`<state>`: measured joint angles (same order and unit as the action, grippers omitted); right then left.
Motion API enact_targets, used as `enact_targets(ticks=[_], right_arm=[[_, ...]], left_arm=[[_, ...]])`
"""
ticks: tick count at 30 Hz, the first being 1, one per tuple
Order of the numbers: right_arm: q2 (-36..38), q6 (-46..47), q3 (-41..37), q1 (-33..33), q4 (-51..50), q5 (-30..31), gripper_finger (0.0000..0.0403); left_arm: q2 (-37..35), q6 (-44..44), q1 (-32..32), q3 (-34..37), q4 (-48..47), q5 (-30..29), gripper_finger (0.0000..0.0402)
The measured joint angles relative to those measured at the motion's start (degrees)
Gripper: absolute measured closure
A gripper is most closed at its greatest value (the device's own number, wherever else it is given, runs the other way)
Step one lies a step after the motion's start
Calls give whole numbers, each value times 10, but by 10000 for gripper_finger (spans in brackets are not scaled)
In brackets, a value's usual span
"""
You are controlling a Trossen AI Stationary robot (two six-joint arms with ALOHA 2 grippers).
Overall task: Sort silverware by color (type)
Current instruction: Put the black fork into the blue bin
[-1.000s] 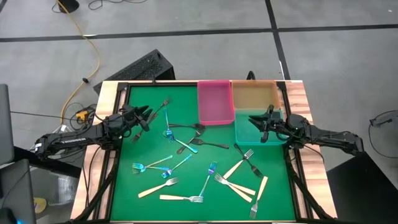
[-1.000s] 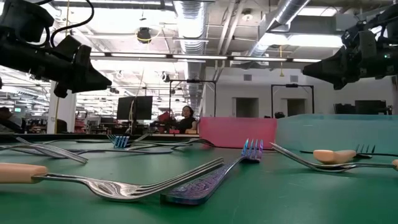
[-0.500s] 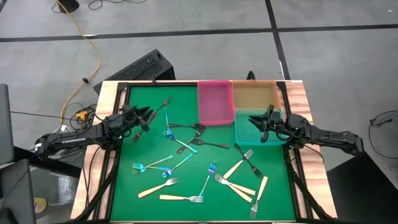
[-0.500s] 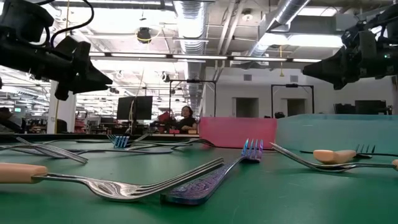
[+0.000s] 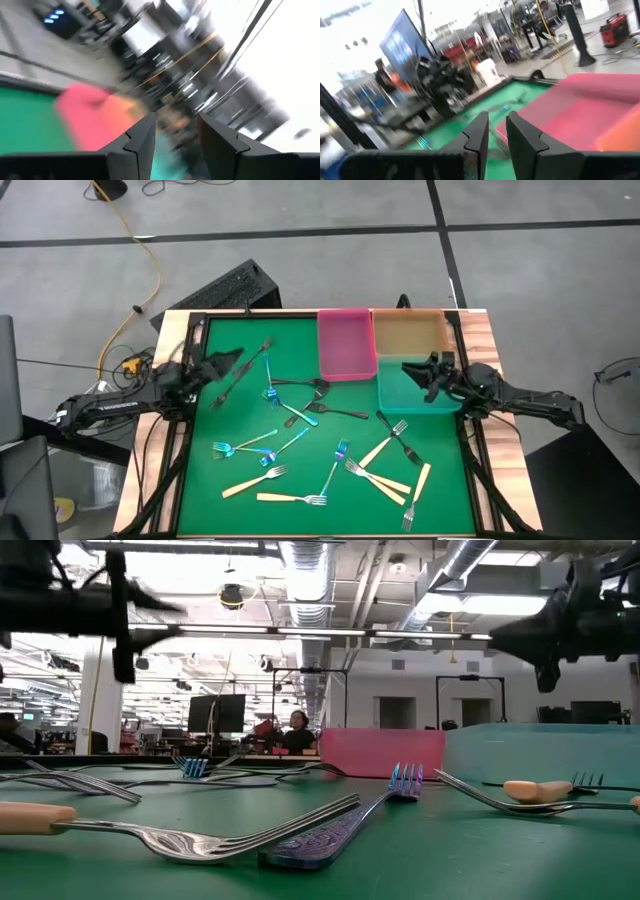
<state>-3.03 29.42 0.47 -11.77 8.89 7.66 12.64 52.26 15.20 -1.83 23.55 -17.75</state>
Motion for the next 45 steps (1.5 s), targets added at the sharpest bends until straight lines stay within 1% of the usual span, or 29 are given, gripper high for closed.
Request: enact_targets(ticks=[2,4,7,9,14,16,18,22,24,26,28,30,33,35,38,40,42,45], right_arm=[[0,29,0,0,18,0,310],[0,45,0,0,21,0,310],[0,76,0,0,27,0,310],[0,99,0,0,25,0,310],[0,111,0,0,28,-6,310],[0,108,1,3,57,-30,310],[0,108,12,9,65,-52,310],[0,87,71,18,55,-56,310],[-4,62,107,23,25,-56,310],[-23,42,153,27,-14,-52,310],[-47,30,203,33,-78,-51,310],[-83,26,256,39,-155,-52,310],[-152,39,338,53,-290,-63,310],[-201,64,389,66,-373,-63,310],[-272,111,453,89,-488,-76,310],[-314,150,483,106,-546,-98,310],[-349,194,503,128,-587,-124,310],[-392,247,509,170,-624,-154,310]], left_arm=[[0,33,0,0,48,-20,272],[0,37,0,0,76,-52,272],[0,45,0,0,80,-109,272],[0,69,0,0,80,-126,272],[0,128,0,0,81,-111,272],[0,155,0,0,87,-108,272],[0,162,0,-6,88,-98,272],[7,147,0,-44,88,-71,272],[17,121,0,-75,89,-45,272],[30,93,0,-113,82,-13,272],[44,77,-1,-157,52,11,272],[60,65,-1,-207,-4,35,272],[86,45,-1,-293,-127,76,272],[106,28,-1,-350,-219,98,272],[137,-18,-1,-426,-344,114,272],[155,-43,-1,-467,-407,113,272],[171,-60,-1,-498,-450,110,272],[188,-74,-1,-519,-473,110,272]])
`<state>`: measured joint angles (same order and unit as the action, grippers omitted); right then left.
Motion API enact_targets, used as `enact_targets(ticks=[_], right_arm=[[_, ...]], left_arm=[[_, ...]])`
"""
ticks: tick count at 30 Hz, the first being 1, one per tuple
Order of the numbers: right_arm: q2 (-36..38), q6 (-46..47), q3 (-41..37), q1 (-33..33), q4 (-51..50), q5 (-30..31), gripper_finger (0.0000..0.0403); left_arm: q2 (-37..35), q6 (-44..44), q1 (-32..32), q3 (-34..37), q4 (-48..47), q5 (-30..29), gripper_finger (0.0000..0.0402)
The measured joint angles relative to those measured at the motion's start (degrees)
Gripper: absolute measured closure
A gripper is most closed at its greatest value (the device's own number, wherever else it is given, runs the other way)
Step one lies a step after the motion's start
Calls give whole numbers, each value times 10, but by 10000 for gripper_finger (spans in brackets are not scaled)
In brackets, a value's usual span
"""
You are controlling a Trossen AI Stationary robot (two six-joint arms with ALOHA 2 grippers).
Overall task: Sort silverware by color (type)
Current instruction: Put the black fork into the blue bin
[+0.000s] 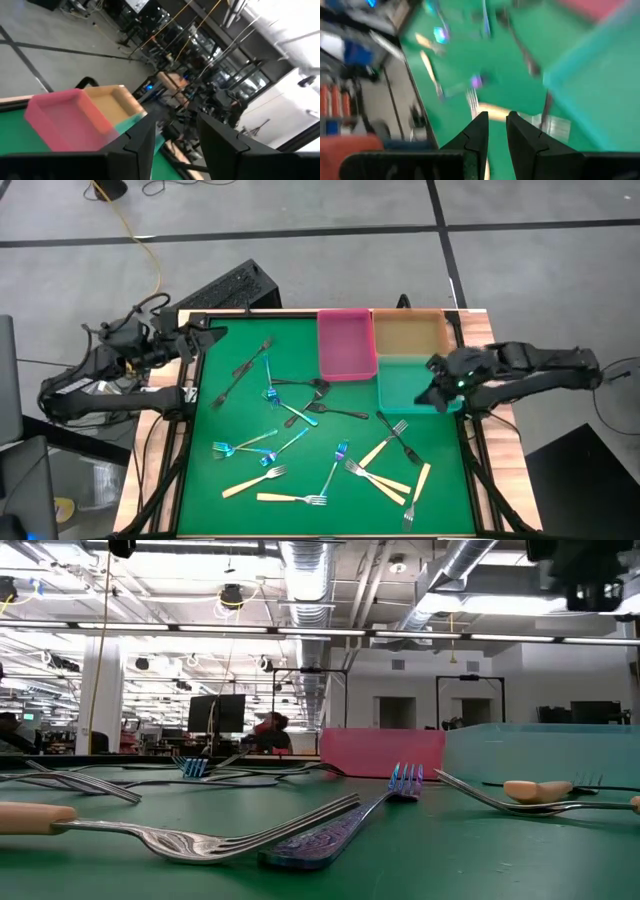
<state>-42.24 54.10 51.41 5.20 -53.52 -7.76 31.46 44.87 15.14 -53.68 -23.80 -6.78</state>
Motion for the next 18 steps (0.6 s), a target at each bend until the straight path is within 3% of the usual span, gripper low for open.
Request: enact_targets(ticks=[6,12,18], right_arm=[[-94,101,0,120,-16,11,310],[-179,182,0,238,18,101,310],[-247,243,0,293,10,146,310]], left_arm=[[15,-7,0,5,-7,1,272],[32,-7,0,5,-21,0,272],[56,-8,0,5,-27,-1,272]])
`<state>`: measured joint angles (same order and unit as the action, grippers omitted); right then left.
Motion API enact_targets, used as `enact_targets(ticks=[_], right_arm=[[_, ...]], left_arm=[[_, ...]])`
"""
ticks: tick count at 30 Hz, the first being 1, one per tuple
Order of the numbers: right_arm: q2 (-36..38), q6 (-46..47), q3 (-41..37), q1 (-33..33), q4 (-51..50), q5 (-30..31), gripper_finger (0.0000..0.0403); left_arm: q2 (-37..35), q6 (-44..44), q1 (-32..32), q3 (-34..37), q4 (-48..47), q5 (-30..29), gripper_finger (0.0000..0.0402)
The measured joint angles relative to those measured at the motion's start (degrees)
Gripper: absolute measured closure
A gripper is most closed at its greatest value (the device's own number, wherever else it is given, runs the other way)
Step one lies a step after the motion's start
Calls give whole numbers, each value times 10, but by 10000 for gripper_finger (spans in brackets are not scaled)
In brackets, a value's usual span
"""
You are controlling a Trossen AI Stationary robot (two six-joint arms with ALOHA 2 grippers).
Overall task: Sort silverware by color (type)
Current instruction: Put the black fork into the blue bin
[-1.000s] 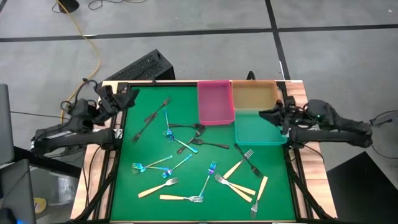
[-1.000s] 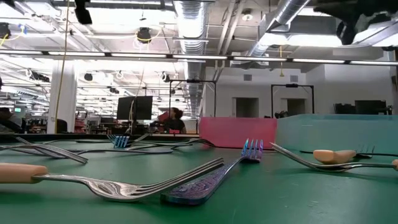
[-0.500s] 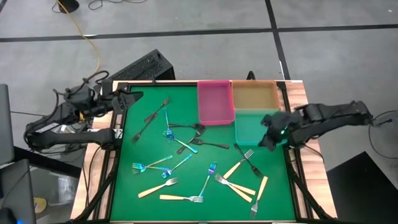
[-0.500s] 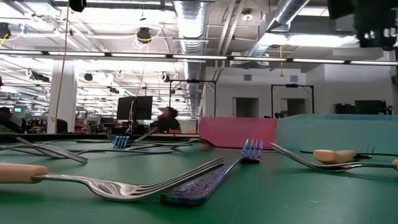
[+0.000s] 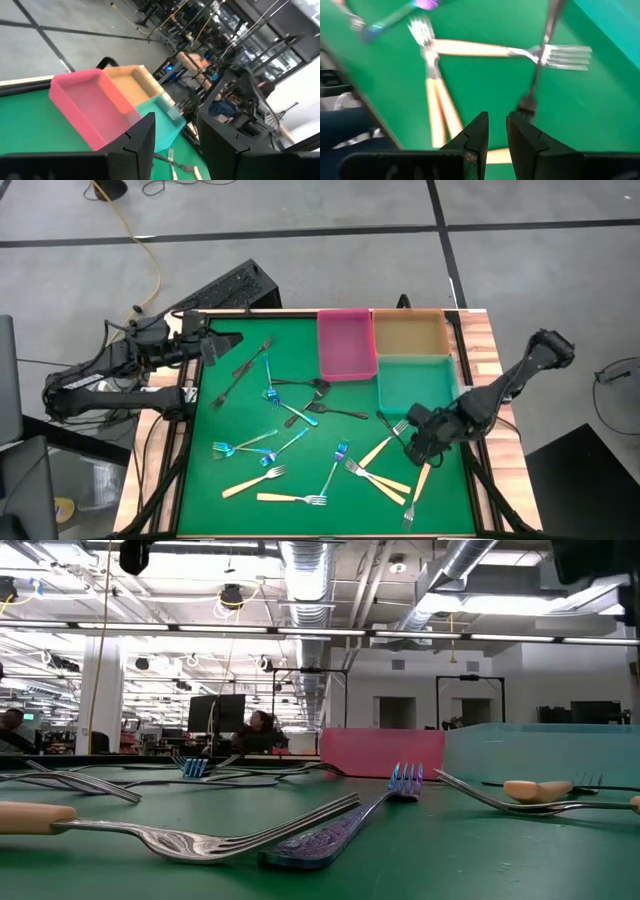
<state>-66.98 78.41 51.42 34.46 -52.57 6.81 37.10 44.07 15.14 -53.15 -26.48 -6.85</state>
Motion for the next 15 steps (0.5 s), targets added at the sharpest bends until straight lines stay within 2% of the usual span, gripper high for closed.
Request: enact_targets(ticks=[4,7,10,15], right_arm=[[-37,-7,0,1,2,-5,308],[-59,-18,0,-2,4,-4,293],[-81,-19,0,-7,1,-7,257],[-114,-22,0,-11,1,-10,174]], left_arm=[[18,0,0,0,-4,1,272],[27,-5,0,0,-8,4,272],[36,-3,0,0,-23,4,272],[49,0,0,0,-35,12,272]])
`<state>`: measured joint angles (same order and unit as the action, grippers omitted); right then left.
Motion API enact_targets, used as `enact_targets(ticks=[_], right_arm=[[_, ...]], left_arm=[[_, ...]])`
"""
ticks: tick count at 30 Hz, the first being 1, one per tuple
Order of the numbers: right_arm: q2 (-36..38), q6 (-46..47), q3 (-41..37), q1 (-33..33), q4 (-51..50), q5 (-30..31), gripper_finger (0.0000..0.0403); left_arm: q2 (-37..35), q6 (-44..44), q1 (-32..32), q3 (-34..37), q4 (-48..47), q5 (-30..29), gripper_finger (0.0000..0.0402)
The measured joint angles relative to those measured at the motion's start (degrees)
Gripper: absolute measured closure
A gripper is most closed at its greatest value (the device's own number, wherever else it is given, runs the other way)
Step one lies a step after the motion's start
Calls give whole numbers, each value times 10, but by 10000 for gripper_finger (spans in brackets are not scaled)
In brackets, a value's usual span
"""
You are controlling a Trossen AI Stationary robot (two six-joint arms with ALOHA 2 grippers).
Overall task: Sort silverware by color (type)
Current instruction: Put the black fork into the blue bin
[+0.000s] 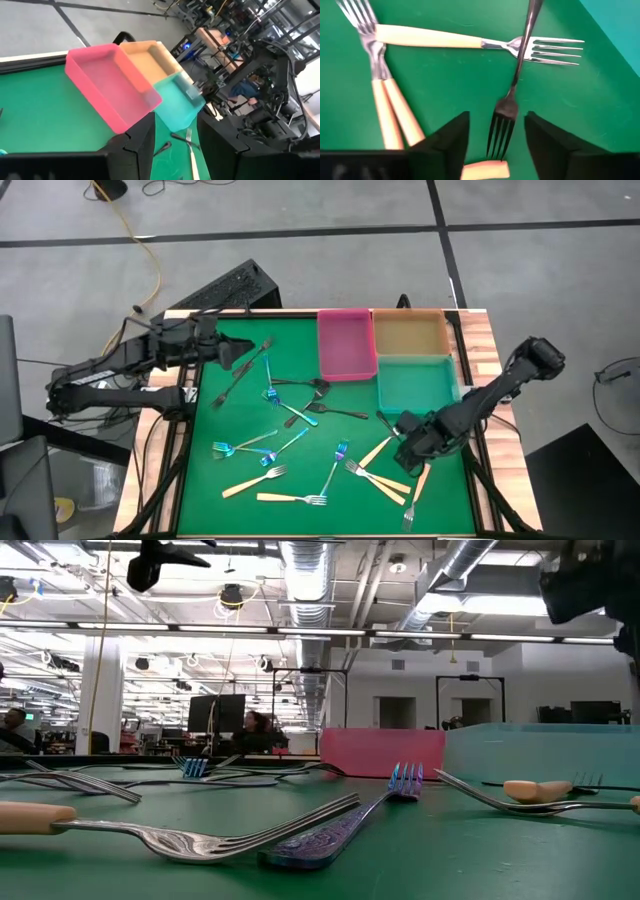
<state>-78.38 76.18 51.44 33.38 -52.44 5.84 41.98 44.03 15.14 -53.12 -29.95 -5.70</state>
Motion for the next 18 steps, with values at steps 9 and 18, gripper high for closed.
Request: enact_targets(ticks=[9,18], right_arm=[[-71,-37,0,-37,7,-12,139],[-101,-90,-26,-79,52,-25,138]], left_arm=[[25,-1,0,0,-2,0,272],[42,-1,0,0,-5,0,272]])
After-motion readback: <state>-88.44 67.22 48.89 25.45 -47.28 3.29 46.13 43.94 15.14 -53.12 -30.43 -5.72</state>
